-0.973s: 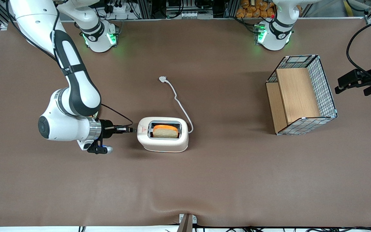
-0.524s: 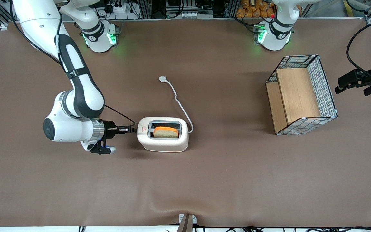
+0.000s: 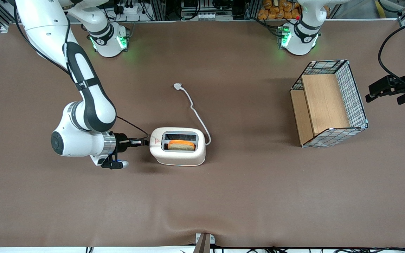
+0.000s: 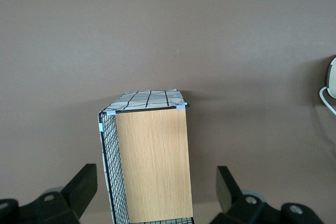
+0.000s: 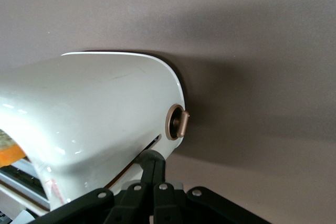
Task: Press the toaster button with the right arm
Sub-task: 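Push the toaster lever down with the right gripper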
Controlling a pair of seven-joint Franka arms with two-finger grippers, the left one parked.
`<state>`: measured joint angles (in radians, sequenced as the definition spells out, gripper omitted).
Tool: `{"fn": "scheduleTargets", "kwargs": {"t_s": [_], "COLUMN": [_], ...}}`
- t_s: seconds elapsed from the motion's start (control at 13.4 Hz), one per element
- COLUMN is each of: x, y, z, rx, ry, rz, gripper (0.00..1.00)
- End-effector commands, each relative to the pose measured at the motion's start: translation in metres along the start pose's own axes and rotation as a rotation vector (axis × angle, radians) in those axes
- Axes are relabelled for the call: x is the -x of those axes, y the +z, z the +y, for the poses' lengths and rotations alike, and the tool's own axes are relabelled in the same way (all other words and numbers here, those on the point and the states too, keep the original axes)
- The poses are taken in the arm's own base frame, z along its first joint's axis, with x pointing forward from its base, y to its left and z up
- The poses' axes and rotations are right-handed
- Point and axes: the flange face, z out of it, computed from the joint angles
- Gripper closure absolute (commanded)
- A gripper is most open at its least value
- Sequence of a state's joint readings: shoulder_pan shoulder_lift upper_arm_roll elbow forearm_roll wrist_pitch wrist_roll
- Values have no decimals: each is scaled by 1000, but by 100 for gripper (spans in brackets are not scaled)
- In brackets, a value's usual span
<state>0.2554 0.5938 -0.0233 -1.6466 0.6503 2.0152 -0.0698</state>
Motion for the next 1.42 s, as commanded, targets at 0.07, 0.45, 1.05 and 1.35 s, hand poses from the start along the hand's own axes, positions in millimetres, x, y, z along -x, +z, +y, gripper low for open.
{"fn": "scheduleTargets", "kwargs": {"t_s": [0.07,0.45,1.05,1.35], "x": [-4,-8,-8,-10], "y": [26,46,59,49], "z": [11,23,25,22], "rx": [-10,1,9,4], "ry": [-4,13,17,23], "rz": [-23,-36,-45,-39], "gripper": [100,100,100,94]}}
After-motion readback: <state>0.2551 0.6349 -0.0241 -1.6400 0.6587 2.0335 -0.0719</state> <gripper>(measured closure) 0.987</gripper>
